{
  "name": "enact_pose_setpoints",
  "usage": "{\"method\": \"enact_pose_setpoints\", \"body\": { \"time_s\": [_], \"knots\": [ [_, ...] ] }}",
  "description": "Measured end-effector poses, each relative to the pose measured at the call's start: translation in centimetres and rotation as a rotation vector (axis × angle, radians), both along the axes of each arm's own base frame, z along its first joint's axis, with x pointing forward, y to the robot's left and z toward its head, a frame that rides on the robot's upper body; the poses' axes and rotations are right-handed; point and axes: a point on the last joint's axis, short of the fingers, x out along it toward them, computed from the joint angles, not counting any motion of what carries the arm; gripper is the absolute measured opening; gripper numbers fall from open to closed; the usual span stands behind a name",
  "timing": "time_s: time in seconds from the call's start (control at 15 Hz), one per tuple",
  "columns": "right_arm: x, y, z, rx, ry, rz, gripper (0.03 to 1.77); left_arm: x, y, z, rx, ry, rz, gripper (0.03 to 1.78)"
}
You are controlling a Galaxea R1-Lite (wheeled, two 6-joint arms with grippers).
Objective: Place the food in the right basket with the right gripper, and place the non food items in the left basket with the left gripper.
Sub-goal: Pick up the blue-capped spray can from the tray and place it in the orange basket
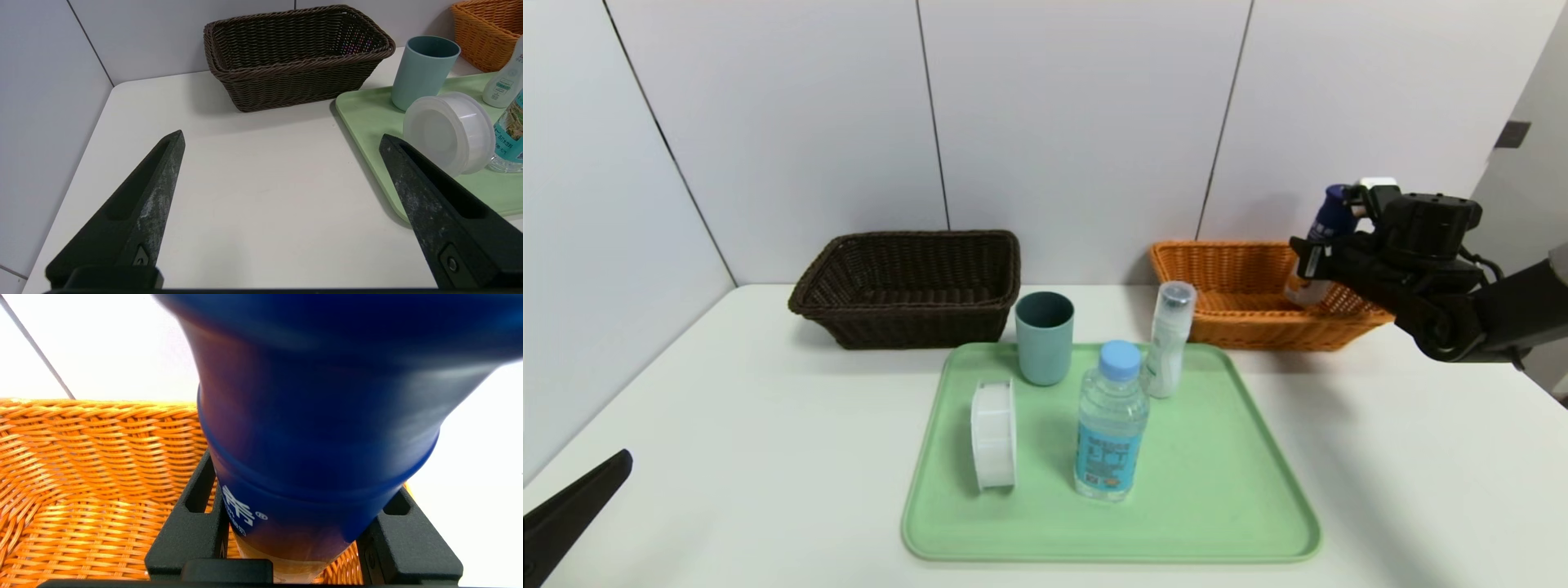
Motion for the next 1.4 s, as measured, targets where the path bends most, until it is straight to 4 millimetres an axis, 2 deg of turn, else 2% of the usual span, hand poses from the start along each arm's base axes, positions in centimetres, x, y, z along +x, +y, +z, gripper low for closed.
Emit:
{"method": "enact_pose_setpoints", "body": {
  "time_s": [0.8, 1.13, 1.4],
  "knots": [
    [0.03, -0.08, -0.75, -0.003, 0.017, -0.033, 0.82, -0.05, 0.0, 0.04, 0.0, -0.003, 0.0, 1.69],
    [0.23, -0.06, -0.85, -0.017, -0.013, -0.038, 1.23, -0.05, 0.0, 0.03, 0.001, -0.003, 0.0, 1.69],
    [0.47, -0.12, -0.99, -0.032, -0.059, -0.039, 1.42, -0.05, 0.0, 0.04, 0.0, -0.004, 0.0, 1.69]
  ]
}}
